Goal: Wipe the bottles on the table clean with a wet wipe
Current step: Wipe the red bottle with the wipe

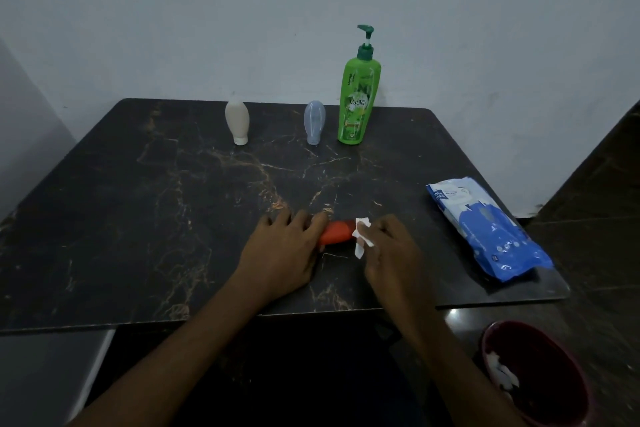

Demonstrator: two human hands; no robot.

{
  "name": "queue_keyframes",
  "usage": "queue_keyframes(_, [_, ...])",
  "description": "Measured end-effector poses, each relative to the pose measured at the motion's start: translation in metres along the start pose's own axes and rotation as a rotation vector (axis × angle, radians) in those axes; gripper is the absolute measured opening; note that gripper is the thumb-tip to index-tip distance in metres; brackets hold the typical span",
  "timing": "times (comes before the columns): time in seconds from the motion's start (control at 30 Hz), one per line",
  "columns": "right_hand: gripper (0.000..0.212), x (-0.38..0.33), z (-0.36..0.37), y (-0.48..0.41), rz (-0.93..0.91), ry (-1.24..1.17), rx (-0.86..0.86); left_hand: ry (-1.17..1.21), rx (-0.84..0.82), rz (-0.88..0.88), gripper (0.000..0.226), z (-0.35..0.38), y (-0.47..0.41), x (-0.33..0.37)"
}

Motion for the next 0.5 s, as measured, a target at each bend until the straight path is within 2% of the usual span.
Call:
queue_keyframes(0.1, [0.030,0.004,-0.004,0.009,-0.031,-0.063,0.046,0.030,-0.023,-0.031,0.057,0.003,0.005,-0.001])
queue_keyframes(0.2, [0.034,0.001,-0.003,0.014,-0.072,-0.022,0.010,0.024,-0.067,-0.067,0.071,0.005,0.005,-0.002])
queue_keyframes(0.33, [0.033,-0.001,0.011,0.009,-0.099,0.048,-0.118,-0.011,-0.107,-0.068,0.078,0.009,0.004,-0.001])
queue_keyframes(0.5, [0.033,0.004,0.044,-0.033,-0.068,0.200,-0.394,-0.037,-0.098,-0.063,0.079,0.009,0.004,0.000])
Point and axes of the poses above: each hand's wrist, its own y-axis away from the middle knuckle, its own z-axis out of the palm, x = y × z, the point moved 10 cm from there along -y, towards the middle knuckle, and after that the axes turned 6 degrees about -z, right-handed, at the moved point
